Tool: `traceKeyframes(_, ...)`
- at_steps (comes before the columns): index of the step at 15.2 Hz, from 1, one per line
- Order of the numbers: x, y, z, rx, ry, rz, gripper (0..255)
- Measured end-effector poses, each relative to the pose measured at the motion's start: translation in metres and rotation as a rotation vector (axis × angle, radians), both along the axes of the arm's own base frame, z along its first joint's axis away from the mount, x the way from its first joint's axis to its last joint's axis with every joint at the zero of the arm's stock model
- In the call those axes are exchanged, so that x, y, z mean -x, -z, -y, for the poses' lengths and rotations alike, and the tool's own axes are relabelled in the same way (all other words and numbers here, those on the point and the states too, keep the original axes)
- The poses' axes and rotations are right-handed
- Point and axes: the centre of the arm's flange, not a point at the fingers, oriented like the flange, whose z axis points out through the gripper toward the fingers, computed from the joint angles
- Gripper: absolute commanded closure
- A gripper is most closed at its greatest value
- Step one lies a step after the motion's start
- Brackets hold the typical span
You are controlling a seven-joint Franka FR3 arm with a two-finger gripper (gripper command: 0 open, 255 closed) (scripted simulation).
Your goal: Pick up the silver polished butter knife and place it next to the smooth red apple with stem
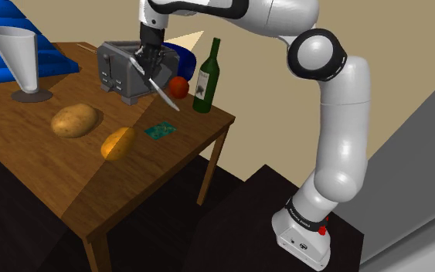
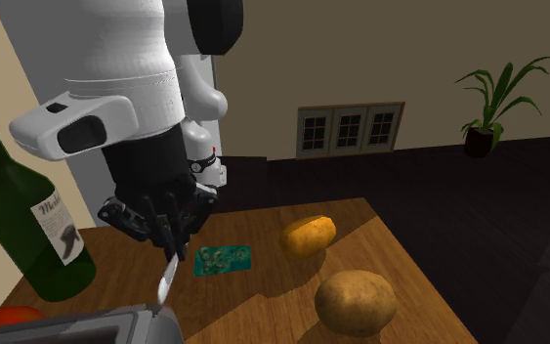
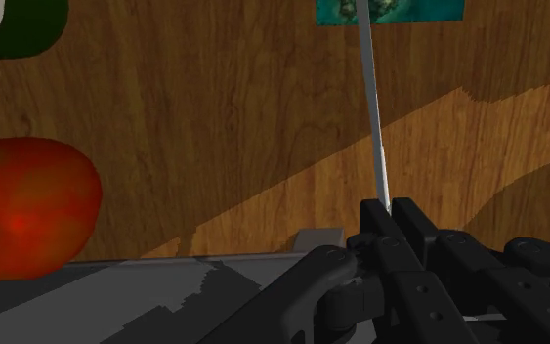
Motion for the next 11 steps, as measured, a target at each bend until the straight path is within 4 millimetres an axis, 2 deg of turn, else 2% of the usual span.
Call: traceKeyframes(11,0.001,0.047,0.001,-0.004,-0.001,0.018,255)
